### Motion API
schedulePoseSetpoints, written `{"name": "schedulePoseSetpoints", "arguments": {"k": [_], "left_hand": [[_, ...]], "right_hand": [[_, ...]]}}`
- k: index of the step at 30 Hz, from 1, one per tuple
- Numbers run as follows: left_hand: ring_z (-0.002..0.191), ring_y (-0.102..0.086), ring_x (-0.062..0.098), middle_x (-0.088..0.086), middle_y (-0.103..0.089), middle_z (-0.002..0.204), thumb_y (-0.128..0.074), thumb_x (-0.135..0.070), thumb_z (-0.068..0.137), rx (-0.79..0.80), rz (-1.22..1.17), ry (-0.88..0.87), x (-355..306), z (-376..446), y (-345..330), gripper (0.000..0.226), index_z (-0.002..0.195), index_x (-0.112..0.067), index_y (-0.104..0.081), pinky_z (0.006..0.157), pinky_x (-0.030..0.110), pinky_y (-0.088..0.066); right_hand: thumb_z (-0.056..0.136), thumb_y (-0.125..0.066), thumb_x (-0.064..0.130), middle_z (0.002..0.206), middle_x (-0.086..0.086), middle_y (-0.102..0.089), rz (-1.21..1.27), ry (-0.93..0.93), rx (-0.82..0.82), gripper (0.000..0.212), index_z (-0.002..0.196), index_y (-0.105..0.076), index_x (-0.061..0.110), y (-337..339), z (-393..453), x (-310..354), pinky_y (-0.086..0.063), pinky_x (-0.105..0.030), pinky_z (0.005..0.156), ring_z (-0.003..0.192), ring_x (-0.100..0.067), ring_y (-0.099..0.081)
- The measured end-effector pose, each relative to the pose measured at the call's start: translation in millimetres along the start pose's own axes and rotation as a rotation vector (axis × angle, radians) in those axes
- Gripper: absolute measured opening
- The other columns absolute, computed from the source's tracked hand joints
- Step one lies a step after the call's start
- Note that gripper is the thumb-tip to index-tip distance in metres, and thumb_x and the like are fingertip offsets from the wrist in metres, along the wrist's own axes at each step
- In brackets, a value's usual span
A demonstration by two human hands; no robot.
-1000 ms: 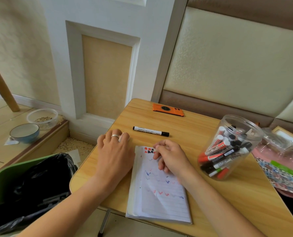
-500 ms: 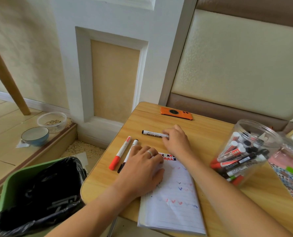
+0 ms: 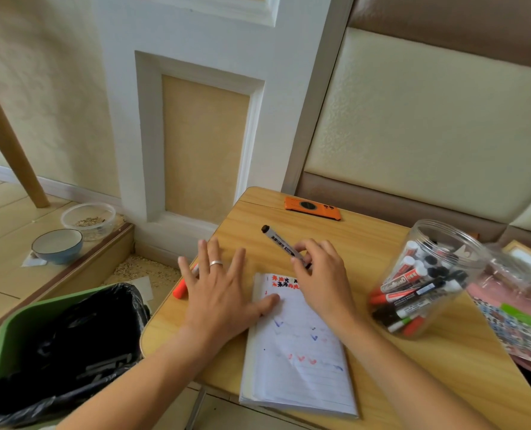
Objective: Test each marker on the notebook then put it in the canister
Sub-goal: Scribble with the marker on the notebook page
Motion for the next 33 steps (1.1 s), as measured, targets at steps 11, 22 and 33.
{"name": "schedulePoseSetpoints", "arguments": {"k": [11, 22, 33], "left_hand": [[0.154, -0.008, 0.026, 0.007, -0.020, 0.166, -0.023, -0.092, 0.076, 0.027, 0.043, -0.033, -10.4, -5.4, 0.2, 0.105, 0.153, -0.021, -0.032, 0.112, 0.046, -0.027], [0.152, -0.018, 0.026, 0.008, -0.034, 0.160, -0.028, -0.090, 0.076, -0.051, 0.005, -0.076, -13.2, -6.6, 7.7, 0.092, 0.138, -0.025, -0.049, 0.117, 0.049, -0.020], [0.127, -0.042, 0.009, -0.012, -0.048, 0.138, -0.064, -0.043, 0.092, -0.129, -0.348, -0.472, -57.2, -11.2, 27.3, 0.054, 0.142, -0.032, -0.046, 0.110, 0.027, -0.030]], "right_hand": [[0.098, -0.068, 0.025, 0.077, 0.006, -0.065, 0.280, -0.101, -0.098, 0.009, 0.094, -0.061, 0.029, 31.7, -41.8, -10.9, -0.046, -0.021, 0.060, 0.071, -0.006, -0.062], [0.102, -0.058, 0.005, 0.073, -0.007, -0.065, 0.914, -0.452, 0.046, 0.012, 0.107, -0.067, 0.009, 17.1, -53.5, -44.7, -0.040, -0.024, 0.045, 0.054, -0.018, -0.056], [0.095, -0.051, 0.037, 0.086, -0.017, -0.069, 1.162, -0.491, 0.272, 0.041, 0.108, -0.075, 0.006, 4.5, -60.5, -34.6, -0.047, -0.028, 0.057, 0.066, -0.023, -0.060]]}}
Point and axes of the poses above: each hand's wrist, its own z-axis towards the middle knuckle, its own y-axis out of the back of the hand, x = y × z, the point moved 10 cm from there along z, towards the middle knuckle
